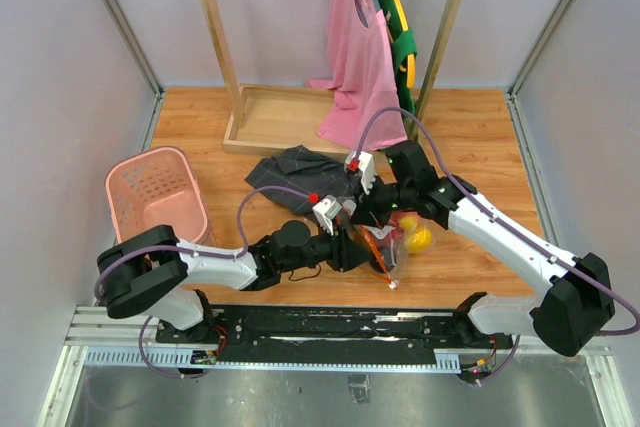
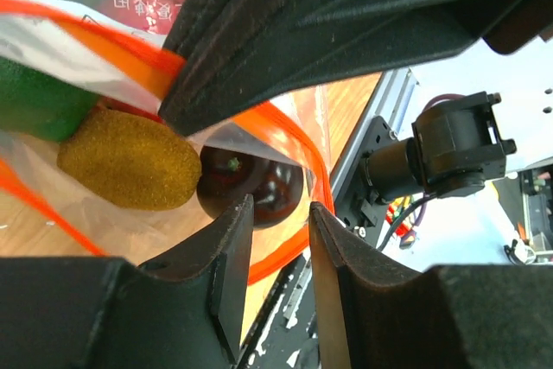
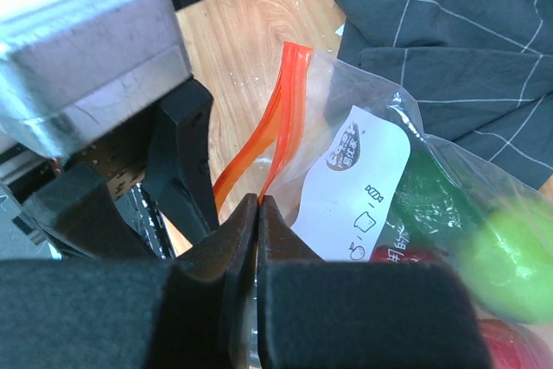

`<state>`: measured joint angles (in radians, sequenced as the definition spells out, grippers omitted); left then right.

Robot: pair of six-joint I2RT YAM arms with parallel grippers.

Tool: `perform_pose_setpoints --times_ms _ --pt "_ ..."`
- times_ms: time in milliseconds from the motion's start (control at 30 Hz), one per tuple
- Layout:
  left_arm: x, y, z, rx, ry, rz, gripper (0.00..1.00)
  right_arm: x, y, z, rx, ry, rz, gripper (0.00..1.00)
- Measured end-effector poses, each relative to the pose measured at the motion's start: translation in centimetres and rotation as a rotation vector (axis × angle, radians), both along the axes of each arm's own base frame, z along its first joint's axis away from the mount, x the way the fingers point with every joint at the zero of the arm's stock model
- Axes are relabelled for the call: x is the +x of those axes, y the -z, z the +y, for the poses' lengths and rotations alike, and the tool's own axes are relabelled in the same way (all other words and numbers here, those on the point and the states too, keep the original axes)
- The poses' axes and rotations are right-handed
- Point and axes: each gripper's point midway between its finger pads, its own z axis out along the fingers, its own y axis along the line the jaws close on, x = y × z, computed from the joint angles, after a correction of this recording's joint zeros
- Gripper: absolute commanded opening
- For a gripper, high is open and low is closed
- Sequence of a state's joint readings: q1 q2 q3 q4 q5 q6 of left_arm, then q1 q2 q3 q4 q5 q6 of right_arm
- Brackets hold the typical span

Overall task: Open the zip-top bag and remove the fake food
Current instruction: Pick up the fake fruit from the zipper food storage bag.

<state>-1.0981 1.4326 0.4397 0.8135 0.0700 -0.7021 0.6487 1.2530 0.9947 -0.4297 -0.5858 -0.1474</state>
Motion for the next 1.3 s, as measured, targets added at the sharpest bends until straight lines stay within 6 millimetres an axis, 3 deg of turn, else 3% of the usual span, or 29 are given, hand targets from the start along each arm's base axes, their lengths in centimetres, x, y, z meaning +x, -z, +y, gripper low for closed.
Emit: perform_pose_setpoints --times_ms 200,233,333,367,567,633,667,800,867,1000,1133,1300 --pt "0.8 0.6 -1.3 0.027 -0.004 -0.022 0.41 -0.6 -0.2 0.3 0.022 -0.031 0.016 0.02" --pt "0.8 0.7 -1.5 0.033 -0.005 -0.024 0.42 -0.7 -0.3 0.4 0.025 -0.038 0.016 0.08" --pt "0.9 1.2 -1.8 0.048 -0.004 -0.031 0.44 -1.0 -0.4 0.4 0.026 -0.070 0.007 0.49" --pt "0.9 1.4 -1.8 0.055 -0.006 -0.032 0.44 -1.1 -0.5 0.3 0.023 -0.085 0.001 0.57" --pt "0.7 1.8 -1.8 0.072 -0.001 -0.052 0.47 -0.1 -2.2 -1.9 -0.051 -0.207 -0.149 0.73" --pt "0.9 1.8 -1.8 0.074 -0.009 -0.055 0.48 0.6 -2.3 -3.5 -0.080 -0.208 -0.168 0.86" --pt "1.0 1.8 -1.8 0.073 -0.012 -0.056 0.48 1.1 -2.3 -4.5 -0.096 -0.199 -0.171 0.99" --pt "1.0 1.7 -1.8 0.070 -0.011 -0.063 0.48 1.6 -1.9 -7.6 -0.153 -0.198 -0.176 0.98" --pt "1.0 1.6 -1.9 0.063 -0.008 -0.070 0.48 1.2 -1.6 -8.2 -0.169 -0.234 -0.204 0.98" --pt "1.1 1.7 -2.0 0.062 -0.004 -0.085 0.50 -1.3 -0.4 -9.2 -0.170 -0.366 -0.326 0.99" --pt "1.1 1.7 -2.1 0.058 0.003 -0.106 0.50 -4.3 1.8 -10.1 -0.169 -0.552 -0.429 0.78" --pt "0.9 2.3 -2.1 0.065 0.024 -0.135 0.50 -3.6 3.1 -9.6 -0.172 -0.648 -0.453 0.45"
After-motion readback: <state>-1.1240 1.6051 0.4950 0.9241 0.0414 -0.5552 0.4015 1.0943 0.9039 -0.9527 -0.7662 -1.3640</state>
